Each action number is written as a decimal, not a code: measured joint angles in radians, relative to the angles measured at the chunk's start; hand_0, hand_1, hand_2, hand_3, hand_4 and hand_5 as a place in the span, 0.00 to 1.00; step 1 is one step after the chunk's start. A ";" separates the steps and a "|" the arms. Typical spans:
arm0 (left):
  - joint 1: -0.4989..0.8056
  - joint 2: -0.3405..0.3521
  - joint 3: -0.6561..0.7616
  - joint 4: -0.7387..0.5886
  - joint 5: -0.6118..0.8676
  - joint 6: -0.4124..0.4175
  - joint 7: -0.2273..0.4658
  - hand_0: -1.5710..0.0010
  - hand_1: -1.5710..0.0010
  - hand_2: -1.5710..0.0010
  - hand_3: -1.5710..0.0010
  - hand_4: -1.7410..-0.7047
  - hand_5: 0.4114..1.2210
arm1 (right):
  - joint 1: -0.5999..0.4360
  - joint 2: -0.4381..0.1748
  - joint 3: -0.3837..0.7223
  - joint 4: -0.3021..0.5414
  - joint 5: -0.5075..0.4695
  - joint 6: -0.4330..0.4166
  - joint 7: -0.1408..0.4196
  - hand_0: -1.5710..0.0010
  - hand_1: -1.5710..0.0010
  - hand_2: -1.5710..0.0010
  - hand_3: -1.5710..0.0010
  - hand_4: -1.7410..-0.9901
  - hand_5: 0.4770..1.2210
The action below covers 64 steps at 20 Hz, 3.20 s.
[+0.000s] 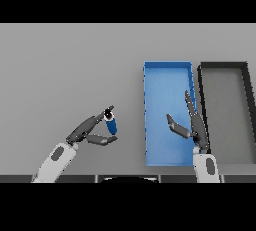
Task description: Pick up the blue pipe and place it into the blue bin.
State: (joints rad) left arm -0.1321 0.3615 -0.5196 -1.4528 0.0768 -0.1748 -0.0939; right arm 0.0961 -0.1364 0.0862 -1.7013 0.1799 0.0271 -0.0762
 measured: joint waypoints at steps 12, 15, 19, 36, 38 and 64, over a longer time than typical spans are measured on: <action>-0.055 -0.144 -0.007 0.122 0.008 0.014 -0.053 0.92 0.80 0.69 0.66 0.44 0.40 | 0.007 -0.012 -0.009 0.006 0.001 0.002 -0.031 1.00 1.00 1.00 1.00 0.69 0.24; -0.052 -0.167 0.008 0.130 0.035 0.023 -0.060 0.49 0.42 0.36 0.34 0.24 0.69 | 0.021 -0.006 0.002 0.002 0.012 0.000 -0.042 1.00 1.00 1.00 1.00 0.69 0.24; -0.037 -0.172 -0.023 0.119 0.010 0.031 -0.107 0.20 0.17 0.15 0.15 0.20 0.87 | 0.004 -0.010 -0.012 0.005 -0.015 0.010 -0.012 1.00 1.00 1.00 1.00 0.69 0.23; -0.117 -0.236 -0.012 -0.141 -0.001 0.008 -0.008 0.00 0.00 0.00 0.00 0.26 1.00 | -0.012 -0.018 -0.012 0.019 0.015 -0.005 0.001 1.00 1.00 1.00 1.00 0.78 0.22; -0.120 -0.248 -0.012 -0.135 -0.012 0.004 0.029 0.00 0.00 0.00 0.00 0.26 1.00 | -0.010 -0.018 -0.013 0.008 0.009 -0.002 -0.016 1.00 1.00 1.00 1.00 0.79 0.22; -0.109 -0.305 0.047 -0.139 -0.092 -0.084 0.042 0.00 0.00 0.00 0.00 0.26 1.00 | -0.155 -0.015 0.217 -0.399 -0.172 0.210 0.457 1.00 1.00 0.97 1.00 0.58 0.11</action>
State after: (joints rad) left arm -0.2414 0.0563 -0.4726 -1.5921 -0.0157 -0.2586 -0.0518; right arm -0.0588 -0.1513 0.3032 -2.1007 0.0076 0.2367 0.3805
